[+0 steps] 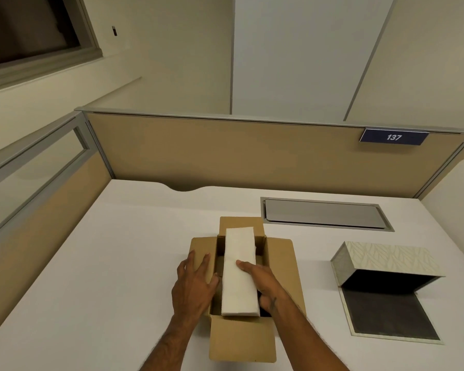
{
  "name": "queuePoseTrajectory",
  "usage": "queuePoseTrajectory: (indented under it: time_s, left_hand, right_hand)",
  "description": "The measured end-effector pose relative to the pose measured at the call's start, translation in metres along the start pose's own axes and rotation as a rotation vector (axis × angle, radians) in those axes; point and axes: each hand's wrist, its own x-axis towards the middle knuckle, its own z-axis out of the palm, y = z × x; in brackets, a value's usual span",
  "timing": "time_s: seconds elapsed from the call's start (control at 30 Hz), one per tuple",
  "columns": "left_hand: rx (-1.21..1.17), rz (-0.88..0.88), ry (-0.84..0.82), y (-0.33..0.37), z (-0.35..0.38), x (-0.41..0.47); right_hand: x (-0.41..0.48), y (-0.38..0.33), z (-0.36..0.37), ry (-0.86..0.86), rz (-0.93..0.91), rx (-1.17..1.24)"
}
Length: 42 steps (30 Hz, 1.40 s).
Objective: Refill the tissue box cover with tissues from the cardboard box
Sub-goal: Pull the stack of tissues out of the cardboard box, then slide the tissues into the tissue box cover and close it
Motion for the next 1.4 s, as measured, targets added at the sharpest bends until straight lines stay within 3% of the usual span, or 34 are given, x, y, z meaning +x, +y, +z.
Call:
queuePoseTrajectory:
  time_s: [0.3, 0.4, 0.53, 0.7, 0.8, 0.97, 1.13, 1.4]
  left_hand:
    - [0.007, 0.03, -0.096, -0.001, -0.003, 0.002]
    - [-0.004, 0.004, -0.035, 0.007, -0.019, -0.002]
    - [-0.697, -0.213, 0.108, 0.042, -0.048, -0.011]
    - [-1.518, -0.33, -0.206, 0.1, -0.073, -0.054]
    - [-1.769, -0.285, -0.265, 0.129, -0.08, -0.078]
    - [-1.761, -0.256, -0.31, 0.176, -0.087, -0.099]
    - [-1.578, -0.206, -0.34, 0.216, -0.08, -0.113]
    - [-1.478, -0.184, -0.511, 0.265, -0.072, -0.134]
  right_hand:
    - [-0.039, -0.041, 0.009, -0.017, -0.099, 0.215]
    - [-0.052, -0.058, 0.008, 0.001, -0.163, 0.296]
    - [-0.069, -0.074, 0.004, 0.047, -0.232, 0.393]
    - [-0.087, -0.082, -0.003, 0.119, -0.279, 0.472]
    - [-0.098, -0.083, -0.013, 0.173, -0.282, 0.533]
    - [-0.117, -0.081, -0.042, 0.273, -0.336, 0.598]
    - [-0.137, -0.079, -0.086, 0.354, -0.387, 0.64]
    - [-0.166, -0.083, -0.204, 0.494, -0.461, 0.635]
